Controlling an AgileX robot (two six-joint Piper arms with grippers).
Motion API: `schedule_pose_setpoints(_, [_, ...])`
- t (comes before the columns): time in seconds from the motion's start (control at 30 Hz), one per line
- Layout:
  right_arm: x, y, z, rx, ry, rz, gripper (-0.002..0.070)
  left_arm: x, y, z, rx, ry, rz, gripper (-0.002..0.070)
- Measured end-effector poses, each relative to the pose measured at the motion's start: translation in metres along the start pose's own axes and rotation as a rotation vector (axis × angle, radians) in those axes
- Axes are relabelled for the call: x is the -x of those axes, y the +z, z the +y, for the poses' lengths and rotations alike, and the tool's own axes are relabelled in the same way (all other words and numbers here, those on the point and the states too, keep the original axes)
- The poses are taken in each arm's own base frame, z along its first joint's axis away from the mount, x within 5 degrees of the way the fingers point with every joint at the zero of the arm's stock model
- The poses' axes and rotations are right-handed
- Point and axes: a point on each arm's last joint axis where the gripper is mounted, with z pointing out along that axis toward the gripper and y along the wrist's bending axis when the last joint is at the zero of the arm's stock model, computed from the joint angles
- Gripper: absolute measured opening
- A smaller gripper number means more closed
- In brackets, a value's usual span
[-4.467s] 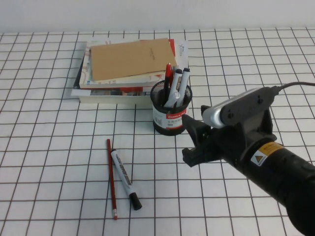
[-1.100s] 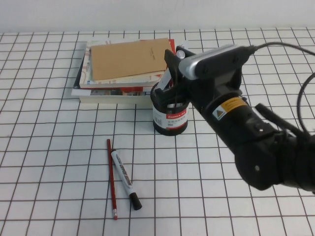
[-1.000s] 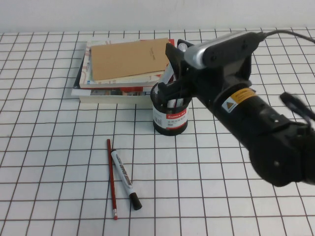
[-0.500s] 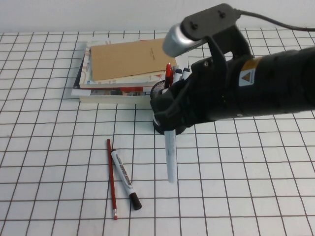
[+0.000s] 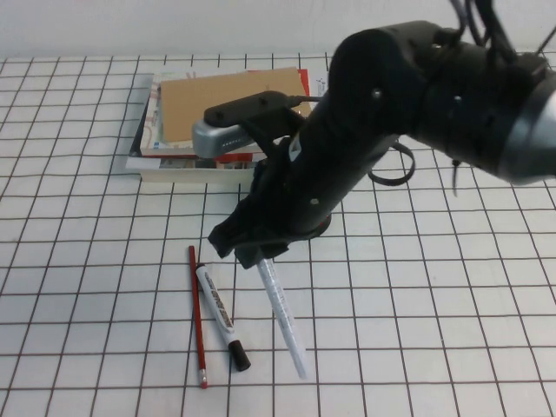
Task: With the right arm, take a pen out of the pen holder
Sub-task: 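Take a marker out of the pen holder and lay it on the table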
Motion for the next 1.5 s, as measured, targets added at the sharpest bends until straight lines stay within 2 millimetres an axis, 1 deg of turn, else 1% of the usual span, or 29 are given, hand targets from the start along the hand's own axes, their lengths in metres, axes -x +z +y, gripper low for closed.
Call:
schedule_pose_setpoints(0.2, [0.023, 0.037, -0.005, 0.0, 0.001, 0.061, 0.011, 0.0, 0.0, 0.0, 0.0, 0.0, 0.0, -0.0005])
schedule_pose_setpoints(0.23, [0.028, 0.046, -0.007, -0.001, 0.001, 0.066, 0.011, 0.0, 0.0, 0.0, 0.0, 0.0, 0.0, -0.0005])
schedule_pose_setpoints(0.3, [0.034, 0.055, -0.009, 0.0, 0.001, 0.069, 0.011, 0.0, 0.0, 0.0, 0.0, 0.0, 0.0, -0.0005])
schedule_pose_setpoints(0.37, [0.04, 0.069, -0.014, 0.001, 0.01, 0.092, 0.011, 0.0, 0.0, 0.0, 0.0, 0.0, 0.0, -0.0005])
schedule_pose_setpoints(0.63, [0.054, 0.107, -0.039, 0.004, 0.052, 0.135, 0.011, 0.0, 0.0, 0.0, 0.0, 0.0, 0.0, -0.0005])
schedule_pose_setpoints(0.73, [0.056, 0.121, -0.042, 0.025, 0.068, 0.142, 0.011, 0.0, 0.0, 0.0, 0.0, 0.0, 0.0, -0.0005])
schedule_pose_setpoints(0.97, [0.058, 0.137, -0.046, 0.04, 0.082, 0.144, 0.011, 0.0, 0.0, 0.0, 0.0, 0.0, 0.0, -0.0005])
schedule_pose_setpoints(1.23, [0.062, 0.147, -0.048, 0.04, 0.09, 0.093, 0.011, 0.0, 0.0, 0.0, 0.0, 0.0, 0.0, -0.0005])
schedule_pose_setpoints(1.3, [0.062, 0.149, -0.049, 0.04, 0.092, 0.085, 0.0127, 0.0, 0.0, 0.0, 0.0, 0.0, 0.0, -0.0005])
schedule_pose_setpoints(1.43, [0.062, 0.153, -0.05, 0.038, 0.094, 0.082, 0.0206, 0.0, 0.0, 0.0, 0.0, 0.0, 0.0, -0.0005])
schedule_pose_setpoints(1.5, [0.062, 0.153, -0.05, 0.038, 0.094, 0.08, 0.0228, 0.0, 0.0, 0.0, 0.0, 0.0, 0.0, -0.0005])
